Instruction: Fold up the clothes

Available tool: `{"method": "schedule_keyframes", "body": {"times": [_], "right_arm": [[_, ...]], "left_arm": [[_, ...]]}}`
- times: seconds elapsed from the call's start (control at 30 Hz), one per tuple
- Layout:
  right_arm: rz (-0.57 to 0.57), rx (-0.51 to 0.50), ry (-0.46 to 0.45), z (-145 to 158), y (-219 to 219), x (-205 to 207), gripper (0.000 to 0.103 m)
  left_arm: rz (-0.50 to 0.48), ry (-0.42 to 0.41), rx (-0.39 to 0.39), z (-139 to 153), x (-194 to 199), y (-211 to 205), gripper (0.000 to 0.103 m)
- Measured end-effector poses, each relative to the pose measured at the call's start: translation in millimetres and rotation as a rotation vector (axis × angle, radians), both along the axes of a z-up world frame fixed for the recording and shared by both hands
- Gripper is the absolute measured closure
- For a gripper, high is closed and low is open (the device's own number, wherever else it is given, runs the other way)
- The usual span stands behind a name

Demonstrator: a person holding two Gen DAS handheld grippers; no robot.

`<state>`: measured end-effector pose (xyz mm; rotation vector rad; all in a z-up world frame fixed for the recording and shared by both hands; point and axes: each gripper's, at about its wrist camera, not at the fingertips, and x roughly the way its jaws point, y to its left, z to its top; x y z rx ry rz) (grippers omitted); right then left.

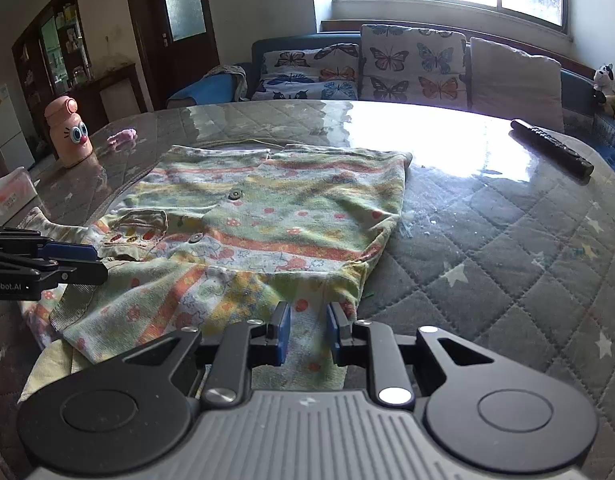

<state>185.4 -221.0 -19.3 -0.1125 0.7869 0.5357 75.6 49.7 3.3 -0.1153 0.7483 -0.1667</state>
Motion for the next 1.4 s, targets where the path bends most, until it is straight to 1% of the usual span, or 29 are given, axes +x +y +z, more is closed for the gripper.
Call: {"method": "schedule_keyframes", "body": {"times": [0.1,0.17,0.27,0.3,0.33,0.43,0.5,0.57,0.6,0.67,0.77,0.8,0.83,0.87,0.9,1.0,1.1,1.23,1.3,1.4], "right_arm": [[0.0,0.0,0.003,-2.1,0.5,0.3,0.082],[0.001,-0.001,0.001,-2.2,1.0,-0.2,0.082],[0.002,0.0,0.001,-3.0,1.5,0.1,0.081],[0.003,-0.002,0.0,-3.2,2.1,0.2,0.081],[0.003,-0.005,-0.002,-3.5,2.8,0.2,0.081],[0.003,-0.007,-0.004,-3.9,3.5,-0.5,0.08],[0.009,-0.008,-0.004,-3.9,4.7,-1.0,0.077],[0.016,-0.016,-0.009,-4.2,6.5,-1.9,0.074],[0.017,-0.018,-0.011,-4.1,7.2,-2.3,0.073],[0.018,-0.021,-0.013,-3.7,8.2,-2.8,0.072],[0.021,-0.022,-0.018,-1.6,10.3,-4.7,0.071],[0.023,-0.023,-0.02,-0.7,11.1,-5.6,0.071],[0.03,-0.02,-0.024,0.8,13.4,-7.0,0.071],[0.038,-0.018,-0.029,2.1,16.4,-8.8,0.071],[0.05,-0.018,-0.035,3.2,20.4,-10.7,0.071],[0.1,-0.016,-0.058,6.9,36.6,-18.7,0.071],[0.163,-0.003,-0.07,8.9,54.8,-28.5,0.071],[0.247,-0.013,-0.073,4.2,79.2,-41.6,0.07],[0.285,-0.046,-0.076,-0.7,90.4,-48.9,0.07],[0.325,-0.096,-0.131,0.9,100.7,-61.8,0.07]], "left_arm": [[0.006,0.019,-0.017,-3.2,2.6,2.4,0.061],[0.001,0.024,-0.03,-4.2,3.3,3.3,0.065],[-0.004,0.011,-0.02,-4.4,0.7,0.9,0.077],[-0.006,0.004,-0.014,-4.0,-0.6,-0.2,0.088],[-0.005,-0.011,-0.005,-2.3,-2.9,-1.5,0.093],[-0.014,-0.101,0.037,9.2,-14.2,-6.5,0.094],[-0.027,-0.164,0.071,15.4,-21.0,-10.6,0.094],[-0.013,-0.146,0.087,12.2,-18.4,-9.4,0.094],[-0.006,-0.135,0.095,10.4,-16.9,-8.6,0.09],[0.01,-0.113,0.11,6.7,-13.9,-7.0,0.089],[0.031,-0.106,0.103,6.6,-17.6,0.8,0.087],[0.032,-0.108,0.103,7.3,-19.9,3.0,0.079],[0.033,-0.112,0.109,7.4,-22.0,3.4,0.066],[0.034,-0.117,0.115,7.4,-23.9,3.6,0.059],[0.032,-0.116,0.118,6.7,-24.6,3.5,0.056],[0.041,-0.103,0.119,4.4,-24.2,4.6,0.056],[0.08,-0.092,0.11,5.6,-28.8,13.7,0.056],[0.164,-0.081,0.103,8.4,-39.4,35.5,0.054],[0.213,-0.079,0.11,9.2,-46.6,48.0,0.053],[0.297,-0.077,0.129,10.4,-59.4,68.6,0.052]]}}
